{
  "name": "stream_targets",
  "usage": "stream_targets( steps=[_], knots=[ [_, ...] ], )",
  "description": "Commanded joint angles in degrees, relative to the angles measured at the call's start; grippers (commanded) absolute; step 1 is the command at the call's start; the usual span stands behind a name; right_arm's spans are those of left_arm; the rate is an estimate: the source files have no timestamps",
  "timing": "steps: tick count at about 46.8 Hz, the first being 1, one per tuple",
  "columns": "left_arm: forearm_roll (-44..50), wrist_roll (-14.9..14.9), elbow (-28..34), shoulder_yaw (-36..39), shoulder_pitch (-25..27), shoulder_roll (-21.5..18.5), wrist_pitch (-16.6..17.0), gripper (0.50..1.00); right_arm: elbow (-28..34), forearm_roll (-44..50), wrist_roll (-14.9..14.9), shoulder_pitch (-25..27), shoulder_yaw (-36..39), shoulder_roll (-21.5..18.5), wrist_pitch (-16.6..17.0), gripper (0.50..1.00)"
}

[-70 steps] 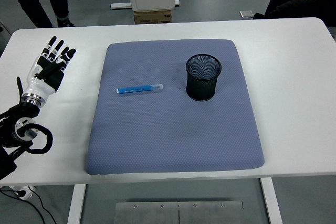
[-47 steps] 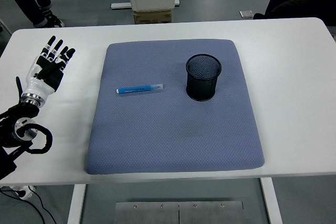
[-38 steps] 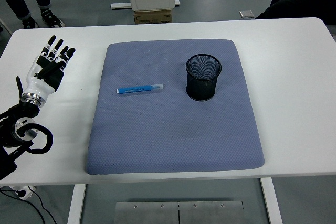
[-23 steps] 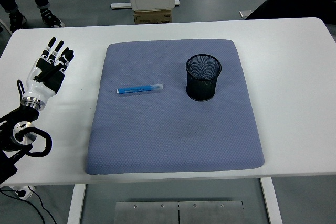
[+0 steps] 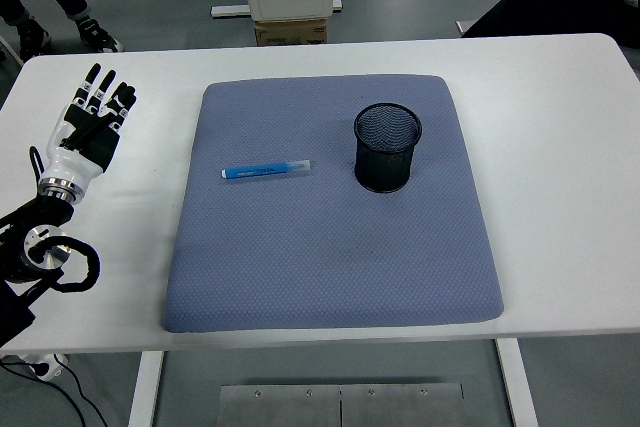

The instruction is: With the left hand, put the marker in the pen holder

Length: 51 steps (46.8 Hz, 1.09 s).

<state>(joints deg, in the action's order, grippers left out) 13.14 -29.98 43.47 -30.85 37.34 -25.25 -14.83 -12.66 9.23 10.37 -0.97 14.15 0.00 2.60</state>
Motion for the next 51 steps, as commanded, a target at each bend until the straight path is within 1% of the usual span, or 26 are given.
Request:
stream_targets(
  steps=[1,12,22,28,33,34,40,46,51],
  knots=[
    [0.04,0.01,-0.05,0.0,-0.16,-0.06,0.06,1.0,0.0,0.0,0.0,0.0,0.0,0.0,-0.06,1.0],
    [0.04,0.01,0.04,0.17,-0.25,0.03,-0.03,1.0,0.0,0.0,0.0,0.0,0.0,0.0,-0.05,1.0],
    [0.04,0.01,0.04,0.26,0.8,-0.94,0.24,1.0,0.0,0.0,0.0,0.0,0.0,0.0,0.03,1.0],
    [-0.22,0.36,-0.22,0.88,1.77,-2.34,1.2,1.0,0.0,0.0,0.0,0.0,0.0,0.0,-0.06,1.0],
    [-2.07,0.45,-0.4,2.2,2.39,-3.31,1.38,1.0,0.0,0.0,0.0,0.0,0.0,0.0,-0.06,1.0],
    [-3.98,0.45,-0.4,3.07,3.6,-3.57,1.38,1.0,0.0,0.0,0.0,0.0,0.0,0.0,0.03,1.0],
    [-7.34,0.62,-0.31,6.58,5.81,-4.36,1.38,1.0,0.0,0.0,0.0,0.0,0.0,0.0,-0.06,1.0],
    [-10.33,0.62,-0.31,13.96,9.59,-4.71,1.73,1.0,0.0,0.0,0.0,0.0,0.0,0.0,0.03,1.0],
    [-10.86,0.54,0.04,19.24,12.22,-5.68,2.17,1.0,0.0,0.0,0.0,0.0,0.0,0.0,-0.06,1.0]
  ],
)
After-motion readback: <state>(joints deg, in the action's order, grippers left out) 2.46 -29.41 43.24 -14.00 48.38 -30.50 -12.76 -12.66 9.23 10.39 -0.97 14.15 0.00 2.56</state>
